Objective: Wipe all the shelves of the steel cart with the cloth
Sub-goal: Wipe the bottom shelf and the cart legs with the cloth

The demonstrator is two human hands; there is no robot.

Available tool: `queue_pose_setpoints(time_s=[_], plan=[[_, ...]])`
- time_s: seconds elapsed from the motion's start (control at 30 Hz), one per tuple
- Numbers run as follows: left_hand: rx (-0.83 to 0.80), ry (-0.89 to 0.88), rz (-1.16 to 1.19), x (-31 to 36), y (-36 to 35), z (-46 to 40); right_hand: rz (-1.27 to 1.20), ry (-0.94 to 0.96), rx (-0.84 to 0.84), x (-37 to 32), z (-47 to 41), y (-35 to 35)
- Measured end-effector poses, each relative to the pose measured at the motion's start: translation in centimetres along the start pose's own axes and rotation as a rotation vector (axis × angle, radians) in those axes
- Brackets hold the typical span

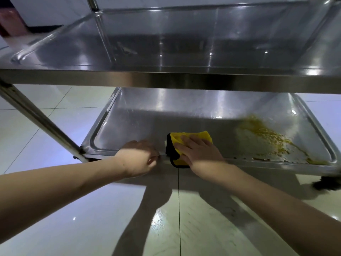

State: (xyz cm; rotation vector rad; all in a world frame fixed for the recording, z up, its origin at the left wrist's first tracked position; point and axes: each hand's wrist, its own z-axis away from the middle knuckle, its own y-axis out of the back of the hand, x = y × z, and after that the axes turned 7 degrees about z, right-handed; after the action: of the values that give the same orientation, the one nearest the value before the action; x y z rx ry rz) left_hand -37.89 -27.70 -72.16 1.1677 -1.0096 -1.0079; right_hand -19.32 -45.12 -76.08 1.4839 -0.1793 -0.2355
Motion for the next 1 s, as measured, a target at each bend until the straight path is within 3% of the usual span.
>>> queue_pose_setpoints(time_s=[0.2, 0.53, 0.8, 1.0], plan=[[0.112, -0.068, -0.048, -0.3, -0.9, 0.0, -0.101, -0.158, -0.039, -2.4, 0.5, -0.6], [0.147, -0.127, 0.061, -1.6, -1.7, -0.7, -0.007, -0.175, 0.004, 1.5, -6.2, -1.2], [0.086, -0.145, 0.015, -1.7, -1.7, -0.4, 0.05, -0.192, -0.026, 5.4, -13.0, 0.6], [0.123, -0.142, -0.069, -0.6, -2.4, 0.8, -0.012, -0.177, -0.003, 5.8, -13.2, -0.2]])
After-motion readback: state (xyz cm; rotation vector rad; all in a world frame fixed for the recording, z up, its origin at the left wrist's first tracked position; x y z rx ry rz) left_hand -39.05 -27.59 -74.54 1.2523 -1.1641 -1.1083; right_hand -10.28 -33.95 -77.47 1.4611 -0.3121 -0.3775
